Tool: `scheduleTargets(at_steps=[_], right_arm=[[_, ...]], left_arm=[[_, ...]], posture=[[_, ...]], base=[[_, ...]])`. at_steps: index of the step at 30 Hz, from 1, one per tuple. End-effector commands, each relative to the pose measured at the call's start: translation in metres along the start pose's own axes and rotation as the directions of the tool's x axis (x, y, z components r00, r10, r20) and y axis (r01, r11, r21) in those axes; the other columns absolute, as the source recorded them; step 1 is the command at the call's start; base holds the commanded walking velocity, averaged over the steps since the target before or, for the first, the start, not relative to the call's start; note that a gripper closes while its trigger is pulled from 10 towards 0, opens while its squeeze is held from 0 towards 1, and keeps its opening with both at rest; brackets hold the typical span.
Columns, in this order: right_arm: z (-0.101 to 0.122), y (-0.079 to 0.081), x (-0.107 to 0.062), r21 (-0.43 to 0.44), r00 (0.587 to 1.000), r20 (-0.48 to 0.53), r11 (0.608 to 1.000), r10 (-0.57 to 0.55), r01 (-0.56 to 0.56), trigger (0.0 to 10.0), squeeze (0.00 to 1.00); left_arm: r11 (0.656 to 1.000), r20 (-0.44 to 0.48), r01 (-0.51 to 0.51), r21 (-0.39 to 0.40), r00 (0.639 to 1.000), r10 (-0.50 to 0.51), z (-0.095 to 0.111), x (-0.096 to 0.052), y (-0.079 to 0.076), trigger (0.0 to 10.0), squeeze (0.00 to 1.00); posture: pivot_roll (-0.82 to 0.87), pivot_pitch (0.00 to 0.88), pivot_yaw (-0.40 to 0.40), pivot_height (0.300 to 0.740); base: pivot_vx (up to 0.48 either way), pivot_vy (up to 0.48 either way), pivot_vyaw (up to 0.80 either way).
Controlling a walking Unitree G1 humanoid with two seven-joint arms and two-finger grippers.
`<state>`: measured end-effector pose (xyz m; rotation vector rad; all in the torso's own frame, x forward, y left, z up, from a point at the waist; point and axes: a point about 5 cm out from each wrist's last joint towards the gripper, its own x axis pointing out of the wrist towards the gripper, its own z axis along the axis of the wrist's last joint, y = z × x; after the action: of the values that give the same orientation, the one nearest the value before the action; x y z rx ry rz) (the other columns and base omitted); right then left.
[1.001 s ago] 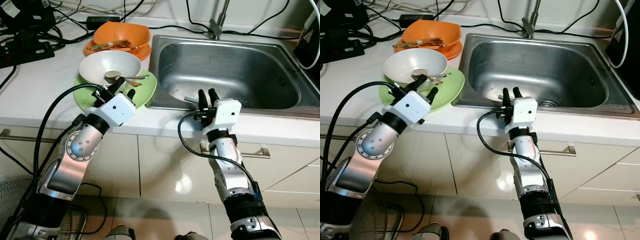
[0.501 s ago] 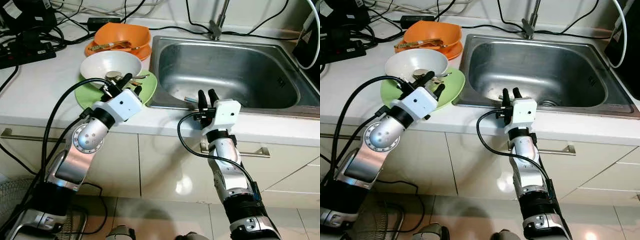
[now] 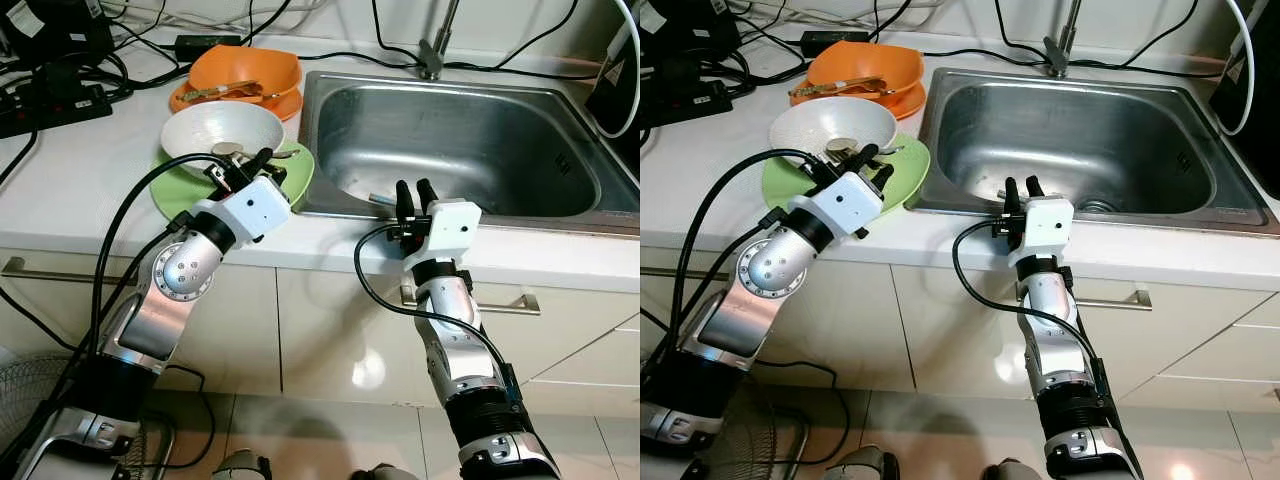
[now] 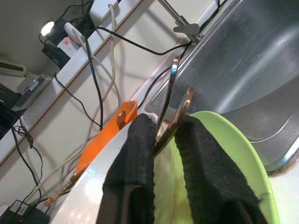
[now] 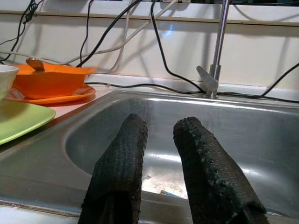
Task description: Kitchen organization
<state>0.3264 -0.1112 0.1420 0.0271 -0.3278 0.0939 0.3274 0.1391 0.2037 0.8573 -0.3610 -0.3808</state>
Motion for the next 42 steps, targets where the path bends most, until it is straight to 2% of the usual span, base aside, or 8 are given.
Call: scheduleTargets(at_steps=[1, 11, 25, 29, 34, 35, 36, 42], right_arm=[[-0.001, -0.003, -0.001, 0.001, 1.000, -0.003, 1.000, -0.011, 0.011, 10.0, 0.00], [-0.002, -0.003, 0.000, 0.002, 1.000, -0.008, 1.000, -0.011, 0.011, 10.0, 0.00], [-0.003, -0.001, 0.001, 0.006, 1.000, -0.018, 1.000, -0.004, 0.004, 10.0, 0.00], [-0.003, 0.000, 0.002, 0.009, 1.000, -0.020, 1.000, 0.000, 0.000, 10.0, 0.00], [-0.004, 0.000, 0.002, 0.009, 1.000, -0.021, 1.000, 0.001, -0.001, 10.0, 0.00], [-0.004, 0.000, 0.002, 0.008, 1.000, -0.021, 1.000, 0.001, -0.001, 10.0, 0.00], [-0.004, 0.000, 0.002, 0.004, 1.000, -0.023, 1.000, 0.000, 0.000, 10.0, 0.00], [-0.004, 0.000, 0.003, -0.002, 1.000, -0.030, 1.000, 0.005, -0.005, 10.0, 0.00]], left_arm=[[1.000, 0.012, -0.003, 0.012, 1.000, 0.003, 0.002, 0.002, 0.002, 0.0, 0.00], [0.999, 0.025, -0.022, 0.037, 0.999, 0.021, 0.007, 0.003, 0.009, 0.0, 0.00], [0.991, 0.065, -0.066, 0.116, 0.996, 0.059, 0.029, -0.001, 0.037, 0.0, 0.00], [0.969, 0.073, -0.112, 0.222, 0.993, 0.098, 0.035, -0.001, 0.049, 0.0, 0.00], [0.957, 0.097, -0.185, 0.222, 0.981, 0.167, 0.040, -0.001, 0.056, 0.0, 0.00], [0.957, 0.103, -0.196, 0.214, 0.979, 0.177, 0.042, -0.001, 0.057, 0.3, 0.00], [0.956, 0.130, -0.220, 0.196, 0.972, 0.197, 0.048, 0.001, 0.059, 10.0, 0.00], [0.967, 0.216, -0.225, 0.124, 0.957, 0.195, 0.067, 0.005, 0.057, 10.0, 0.00]], posture=[[0.06, 0.076, -0.014, 0.718], [0.06, 0.078, -0.020, 0.718], [0.07, 0.084, -0.029, 0.718], [0.08, 0.082, -0.032, 0.718], [0.08, 0.081, -0.033, 0.718], [0.07, 0.081, -0.032, 0.718], [0.07, 0.080, -0.033, 0.718], [0.07, 0.074, -0.034, 0.718]], base=[[0.000, 0.000, 0.00], [0.000, 0.000, 0.00], [0.000, 0.000, 0.00], [0.000, 0.000, 0.00], [0.000, 0.000, 0.00], [0.000, 0.000, 0.00], [0.000, 0.000, 0.00], [0.000, 0.000, 0.00]])
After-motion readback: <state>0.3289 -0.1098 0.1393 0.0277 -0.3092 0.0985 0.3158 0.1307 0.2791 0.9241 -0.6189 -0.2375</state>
